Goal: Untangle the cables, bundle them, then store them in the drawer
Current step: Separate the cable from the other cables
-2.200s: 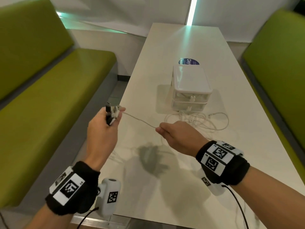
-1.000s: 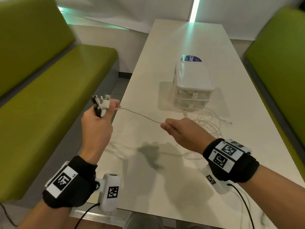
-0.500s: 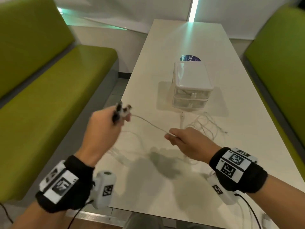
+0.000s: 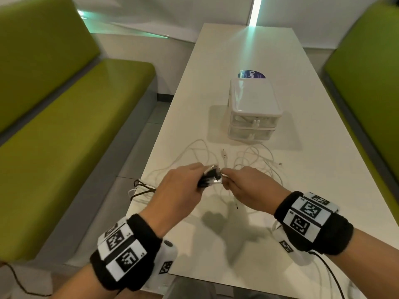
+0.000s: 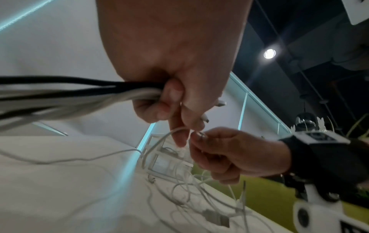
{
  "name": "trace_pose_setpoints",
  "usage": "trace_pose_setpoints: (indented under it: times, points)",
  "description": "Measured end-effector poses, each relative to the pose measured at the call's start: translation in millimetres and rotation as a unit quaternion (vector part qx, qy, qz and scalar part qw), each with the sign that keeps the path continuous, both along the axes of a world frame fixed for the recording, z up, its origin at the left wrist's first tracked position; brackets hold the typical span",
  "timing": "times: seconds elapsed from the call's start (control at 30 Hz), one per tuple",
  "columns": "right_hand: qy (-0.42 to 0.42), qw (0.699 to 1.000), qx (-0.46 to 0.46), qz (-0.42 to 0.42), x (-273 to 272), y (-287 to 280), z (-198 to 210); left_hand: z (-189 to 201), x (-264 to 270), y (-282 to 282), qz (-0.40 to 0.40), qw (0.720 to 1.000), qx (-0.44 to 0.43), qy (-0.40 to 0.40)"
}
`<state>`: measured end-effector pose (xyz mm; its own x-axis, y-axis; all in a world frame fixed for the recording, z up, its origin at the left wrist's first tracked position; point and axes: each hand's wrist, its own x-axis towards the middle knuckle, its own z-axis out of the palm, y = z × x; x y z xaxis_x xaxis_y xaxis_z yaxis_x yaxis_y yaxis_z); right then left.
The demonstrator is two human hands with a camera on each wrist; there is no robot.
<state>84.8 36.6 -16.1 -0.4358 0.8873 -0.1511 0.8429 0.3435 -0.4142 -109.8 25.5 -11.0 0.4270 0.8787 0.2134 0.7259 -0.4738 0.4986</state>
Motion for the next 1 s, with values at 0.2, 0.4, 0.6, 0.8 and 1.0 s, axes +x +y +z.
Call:
trace_pose_setpoints:
  times: [0.2,0.4,0.6,0.8,1.0]
  points:
    - [0.054,0.998,0.000,-0.008,7,-2,4,13,-15,15,0.100,0.995,0.010,-0.026]
    - [0.133,0.988,0.009,-0.075,24,5,6,21,-62,37,0.254,0.967,0.000,-0.039]
    - [0.135,0.987,0.000,-0.087,27,6,7,15,-42,24,0.197,0.975,0.089,-0.058]
    - [0.137,0.989,0.021,-0.060,15,9,16,7,1,8,-0.006,0.997,0.068,-0.038]
    - [0.125,0.992,0.025,-0.021,8,7,17,7,5,11,-0.004,0.998,0.064,0.008]
